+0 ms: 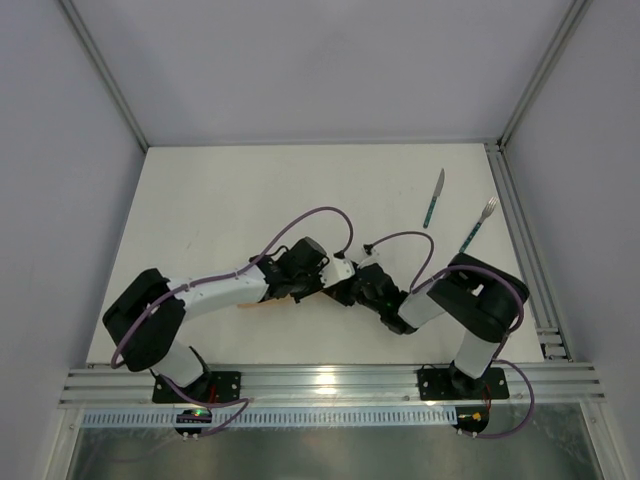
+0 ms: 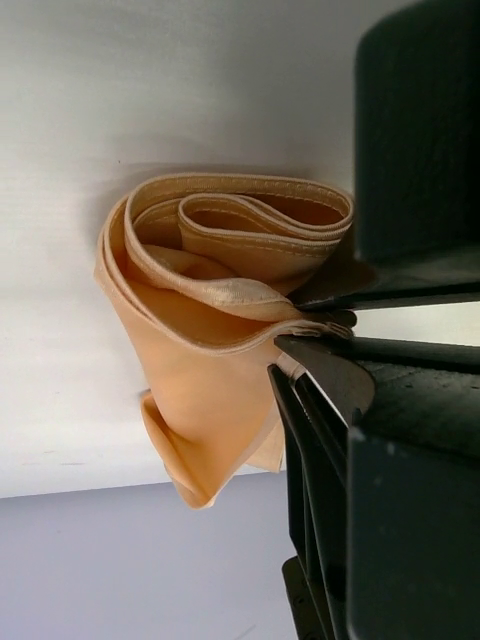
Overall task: Fold the napkin into a case and place the utensils inside
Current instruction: Stuff the top corner of the smaller-rectangle-folded napkin into the folded napkin.
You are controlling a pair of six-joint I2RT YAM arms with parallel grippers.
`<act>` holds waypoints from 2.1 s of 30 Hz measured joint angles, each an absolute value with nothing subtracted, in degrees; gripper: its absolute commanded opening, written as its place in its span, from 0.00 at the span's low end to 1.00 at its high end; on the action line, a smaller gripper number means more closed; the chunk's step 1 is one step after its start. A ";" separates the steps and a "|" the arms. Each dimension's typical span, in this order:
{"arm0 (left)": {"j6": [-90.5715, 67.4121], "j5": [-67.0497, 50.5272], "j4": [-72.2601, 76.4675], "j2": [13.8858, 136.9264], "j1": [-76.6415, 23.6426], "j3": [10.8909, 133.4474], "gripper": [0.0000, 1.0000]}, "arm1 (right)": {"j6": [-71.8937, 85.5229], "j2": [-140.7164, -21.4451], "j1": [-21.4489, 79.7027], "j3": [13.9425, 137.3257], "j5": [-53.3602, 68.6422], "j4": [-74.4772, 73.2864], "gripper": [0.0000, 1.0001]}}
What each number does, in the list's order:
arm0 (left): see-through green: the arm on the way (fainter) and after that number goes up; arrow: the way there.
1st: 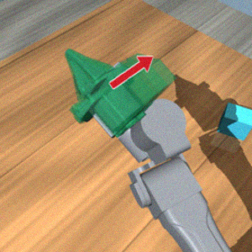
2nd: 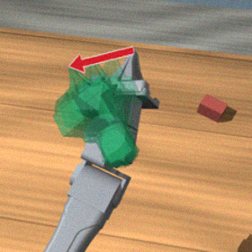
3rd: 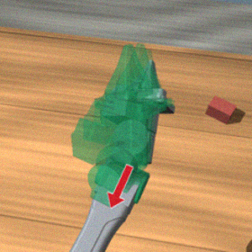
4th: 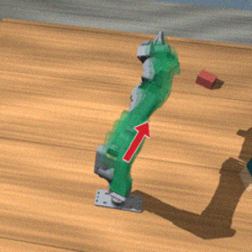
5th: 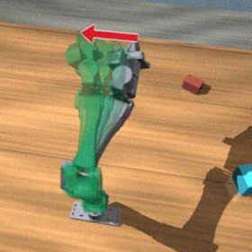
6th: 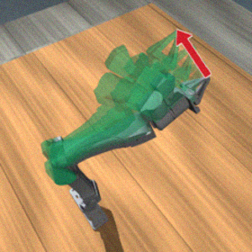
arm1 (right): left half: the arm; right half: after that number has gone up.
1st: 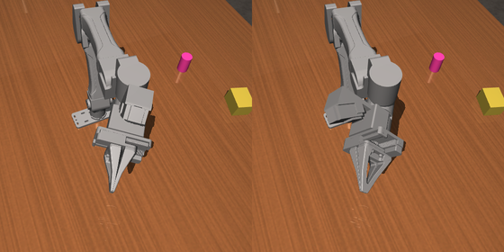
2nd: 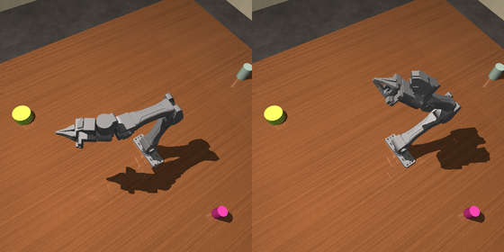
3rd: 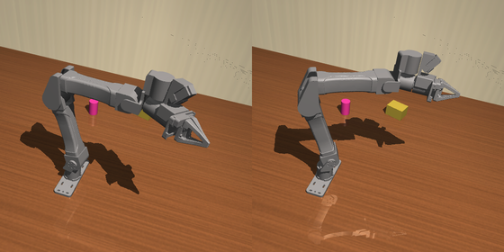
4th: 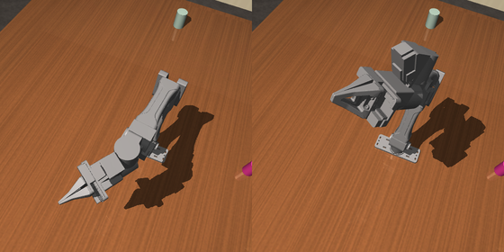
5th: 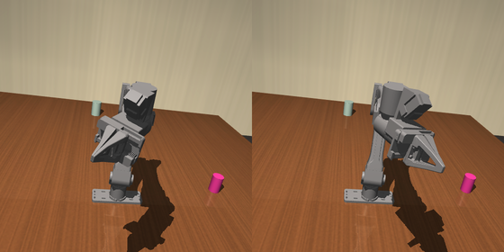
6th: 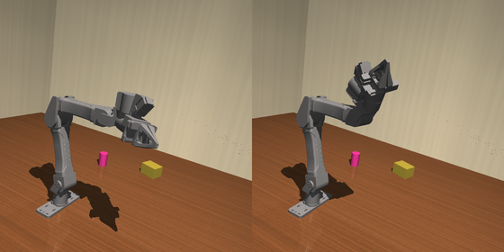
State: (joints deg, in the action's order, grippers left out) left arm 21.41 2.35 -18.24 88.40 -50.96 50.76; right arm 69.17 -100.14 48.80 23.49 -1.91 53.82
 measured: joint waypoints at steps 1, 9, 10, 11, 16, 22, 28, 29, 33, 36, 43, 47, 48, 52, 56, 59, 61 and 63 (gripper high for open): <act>21.41 2.59 -18.22 88.05 -50.92 50.72 0.00 | 68.71 -99.79 48.80 23.64 -1.72 53.41 0.23; 21.82 4.19 -17.34 85.80 -50.87 48.69 0.00 | 64.40 -95.59 48.80 23.70 -0.75 47.57 0.36; 22.20 4.45 -17.08 85.62 -50.87 48.14 0.00 | 63.83 -94.89 48.73 23.27 -0.16 47.18 0.36; 22.79 4.62 -16.73 85.52 -50.85 47.53 0.00 | 63.05 -93.80 48.64 22.72 0.32 46.22 0.37; 25.17 5.02 -14.81 84.62 -50.85 43.88 0.00 | 57.17 -83.94 47.88 21.43 2.52 36.49 0.39; 27.86 5.30 -13.30 83.24 -50.85 42.17 0.00 | 45.25 -64.95 40.88 21.98 5.56 20.69 0.53; 29.63 6.76 -10.68 78.30 -50.85 39.51 0.00 | 26.57 -61.63 26.65 26.20 14.76 19.75 0.55; 30.09 7.14 -10.20 77.54 -50.85 39.18 0.00 | 23.35 -64.20 25.54 28.23 17.80 20.27 0.54; 31.16 8.01 -8.47 76.20 -50.83 38.61 0.00 | 9.15 -81.19 24.69 44.23 31.35 18.57 0.54; 31.97 8.12 -7.25 76.20 -50.81 38.02 0.00 | -0.93 -89.80 26.00 53.52 35.66 15.35 0.54; 32.08 9.56 -5.69 76.23 -50.81 36.91 0.00 | -20.40 -103.20 34.87 67.02 37.71 0.43 0.50; 32.03 10.94 -4.01 75.85 -50.81 35.68 0.00 | -23.77 -103.13 36.42 60.49 40.73 -0.97 0.50; 32.01 11.20 -3.68 75.72 -50.81 35.29 0.00 | -24.18 -103.13 36.64 59.44 40.88 -1.45 0.50; 31.99 12.03 -3.01 75.64 -50.81 34.89 0.00 | -25.08 -103.11 37.50 55.86 41.10 0.05 0.50; 31.99 11.99 -2.76 75.57 -50.78 34.87 0.00 | -25.06 -103.11 38.46 53.78 40.42 3.44 0.50; 32.03 11.86 -2.74 75.44 -50.72 34.54 0.00 | -25.76 -102.69 38.50 53.65 40.23 3.81 0.50; 32.03 11.60 -2.79 75.07 -50.70 34.06 0.00 | -26.35 -101.43 37.74 53.69 41.06 2.70 0.50; 32.05 11.31 -2.72 74.37 -50.70 33.36 0.00 | -26.79 -99.18 35.75 53.98 42.57 0.71 0.51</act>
State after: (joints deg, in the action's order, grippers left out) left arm 32.05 11.31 -2.72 74.37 -50.70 33.36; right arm -26.79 -99.18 35.75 53.98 42.57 0.71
